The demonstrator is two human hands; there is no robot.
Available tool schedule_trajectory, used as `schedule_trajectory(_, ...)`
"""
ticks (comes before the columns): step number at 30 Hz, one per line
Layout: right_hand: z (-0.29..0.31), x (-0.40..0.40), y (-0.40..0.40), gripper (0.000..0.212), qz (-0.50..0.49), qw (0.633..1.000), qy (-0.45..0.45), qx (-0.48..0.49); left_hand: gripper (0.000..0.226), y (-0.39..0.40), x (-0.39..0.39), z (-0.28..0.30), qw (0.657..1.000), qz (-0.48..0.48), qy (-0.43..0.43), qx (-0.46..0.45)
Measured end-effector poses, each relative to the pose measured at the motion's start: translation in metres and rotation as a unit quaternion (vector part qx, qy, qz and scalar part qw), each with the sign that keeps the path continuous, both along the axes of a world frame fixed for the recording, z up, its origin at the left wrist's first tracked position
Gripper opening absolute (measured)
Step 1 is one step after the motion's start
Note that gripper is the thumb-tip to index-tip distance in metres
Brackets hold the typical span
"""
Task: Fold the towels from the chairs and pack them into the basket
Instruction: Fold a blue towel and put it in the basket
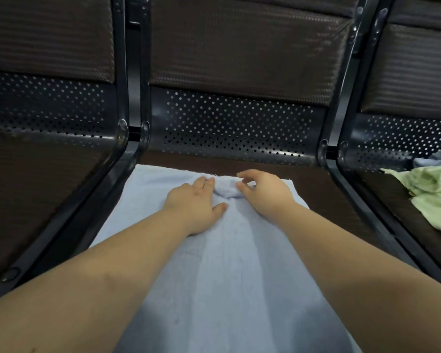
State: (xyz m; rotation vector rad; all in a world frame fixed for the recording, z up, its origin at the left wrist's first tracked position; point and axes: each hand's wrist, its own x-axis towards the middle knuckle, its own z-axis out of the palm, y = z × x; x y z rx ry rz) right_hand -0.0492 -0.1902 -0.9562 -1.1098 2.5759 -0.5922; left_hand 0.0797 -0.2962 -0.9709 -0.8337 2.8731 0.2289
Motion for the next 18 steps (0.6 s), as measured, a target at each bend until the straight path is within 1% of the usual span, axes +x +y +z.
schedule_trajectory(3,-0.001,-0.006,-0.006,0.017,0.001,0.998,-0.061,-0.027,0.053,-0.002,-0.002,-0.006,0.993,-0.017,0.112,-0.033)
schedule_trajectory(5,0.0,-0.011,-0.008,0.009,0.014,0.995,-0.091,-0.037,0.042,-0.007,-0.007,-0.01,0.983,-0.011,0.185,0.006)
schedule_trajectory(7,0.002,-0.017,-0.008,0.008,0.023,0.992,-0.115,-0.037,0.038,-0.013,-0.012,-0.013,0.972,0.015,0.224,0.069)
schedule_trajectory(8,0.002,-0.019,-0.008,0.009,0.025,0.992,-0.12,-0.032,0.037,-0.015,-0.014,-0.014,0.97,0.02,0.231,0.08)
schedule_trajectory(11,-0.002,-0.023,-0.011,0.009,0.011,0.99,-0.134,-0.037,0.037,-0.018,-0.016,-0.017,0.973,0.013,0.22,0.067)
schedule_trajectory(14,-0.005,-0.027,-0.015,0.01,-0.024,0.988,-0.141,-0.065,0.052,-0.015,-0.016,-0.018,0.984,-0.008,0.172,0.038)
schedule_trajectory(16,-0.004,-0.03,-0.02,0.011,-0.035,0.991,-0.105,-0.069,0.059,-0.013,-0.016,-0.017,0.983,-0.012,0.18,0.039)
schedule_trajectory(18,-0.004,-0.032,-0.025,0.01,-0.049,0.994,-0.065,-0.072,0.054,-0.013,-0.014,-0.017,0.975,-0.005,0.212,0.061)
